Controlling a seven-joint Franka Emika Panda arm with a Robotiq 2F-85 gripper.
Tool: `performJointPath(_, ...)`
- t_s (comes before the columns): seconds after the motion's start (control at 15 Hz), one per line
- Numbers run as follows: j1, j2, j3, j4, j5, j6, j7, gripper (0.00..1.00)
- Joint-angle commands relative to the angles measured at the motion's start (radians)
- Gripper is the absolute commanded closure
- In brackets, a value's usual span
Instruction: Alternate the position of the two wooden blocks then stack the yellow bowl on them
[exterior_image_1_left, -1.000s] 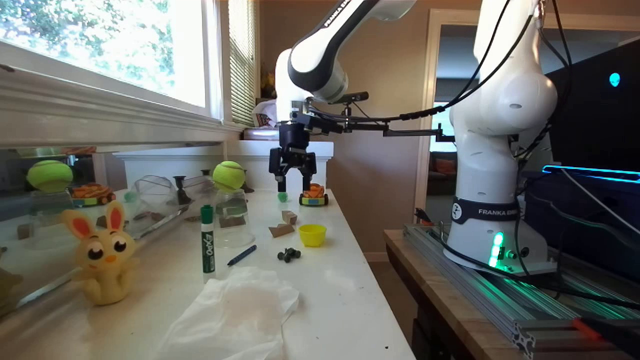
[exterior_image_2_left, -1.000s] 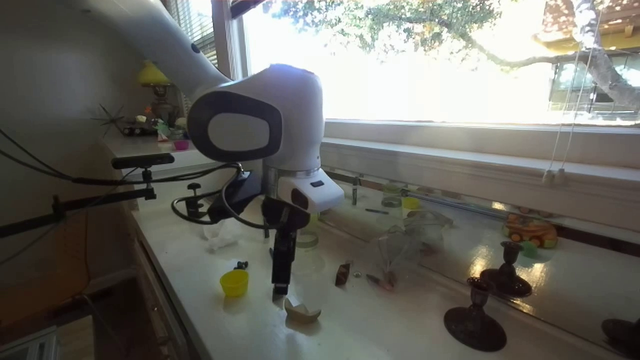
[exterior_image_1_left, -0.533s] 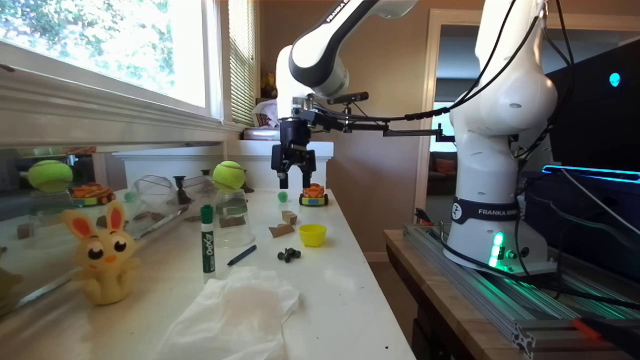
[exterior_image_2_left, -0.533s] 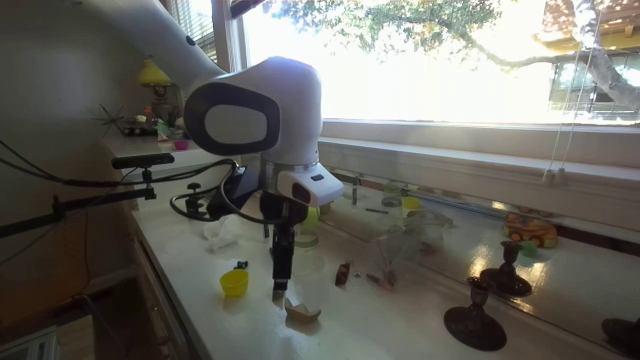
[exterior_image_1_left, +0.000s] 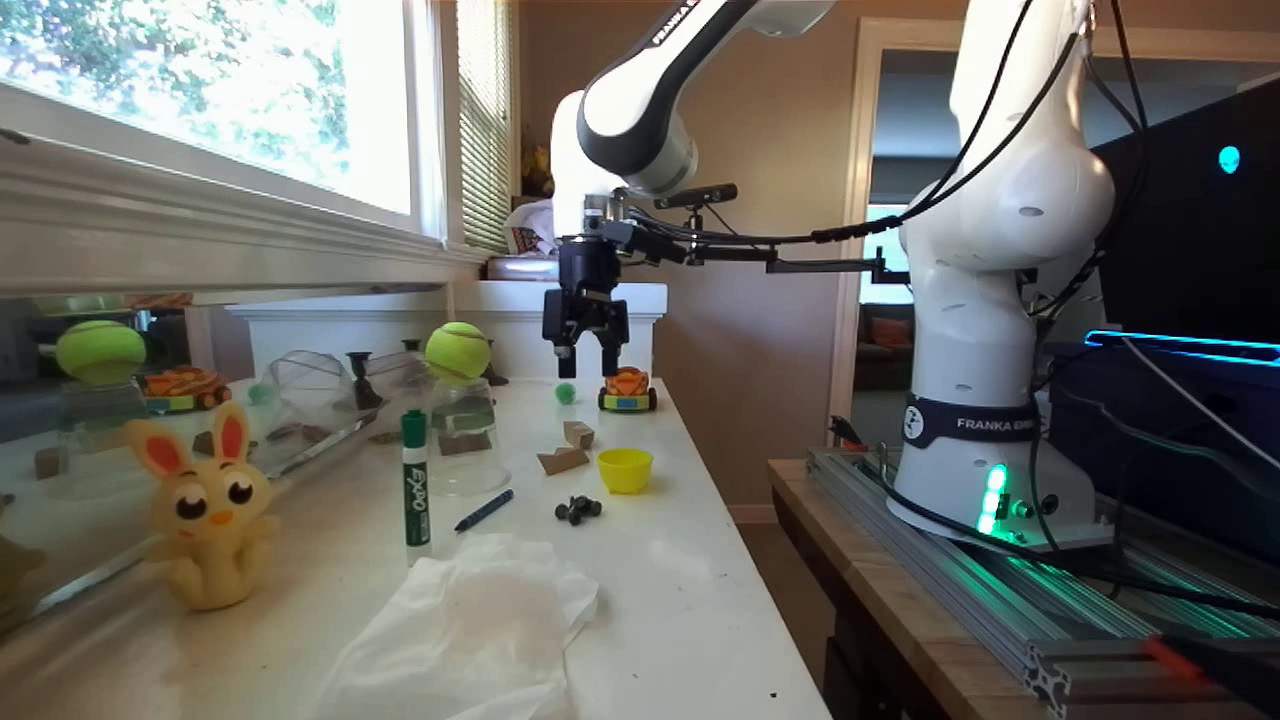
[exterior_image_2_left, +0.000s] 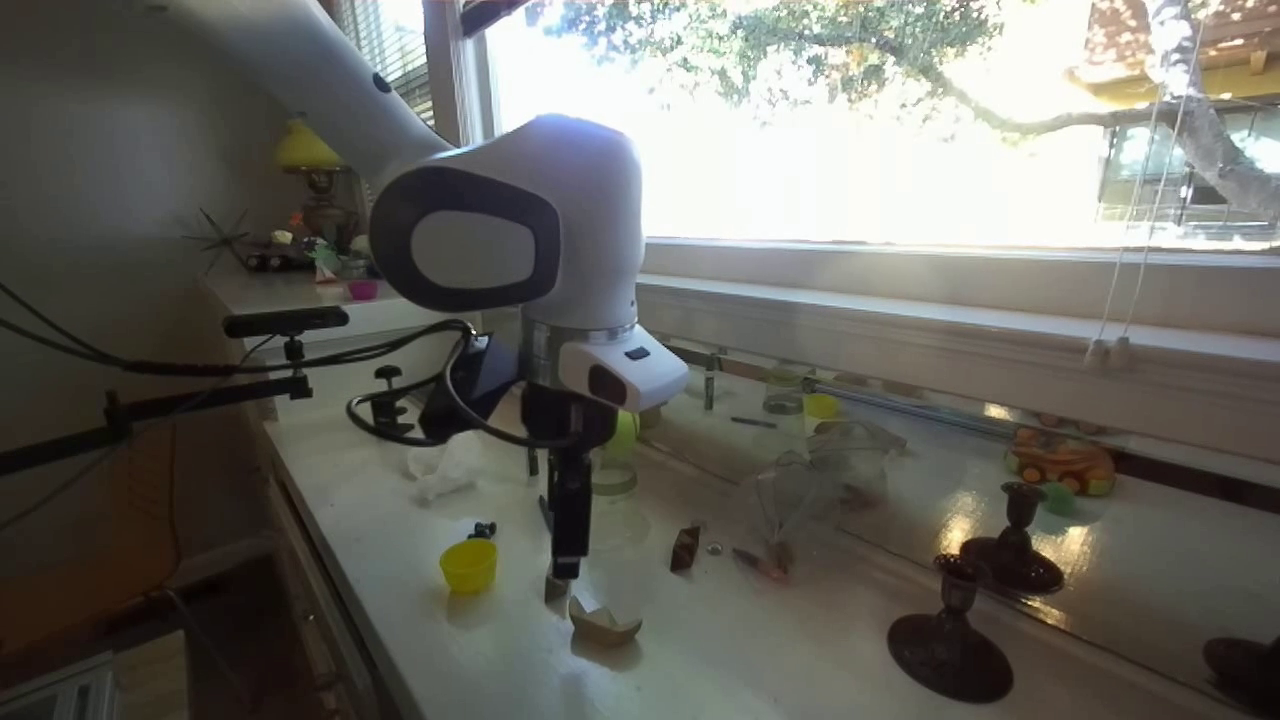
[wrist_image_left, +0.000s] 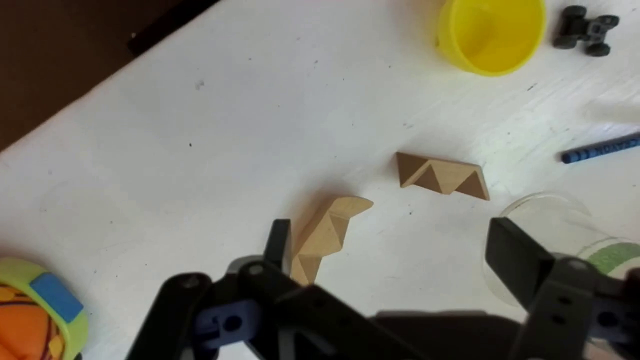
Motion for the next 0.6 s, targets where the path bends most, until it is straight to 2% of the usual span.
performJointPath(0.0,0.008,0.017,0.018,0.019,-0.050,0.013,-0.127,0.00)
performJointPath(0.53,0.033,0.059,0.017,0.027,0.004,0.016,-0.566,0.00)
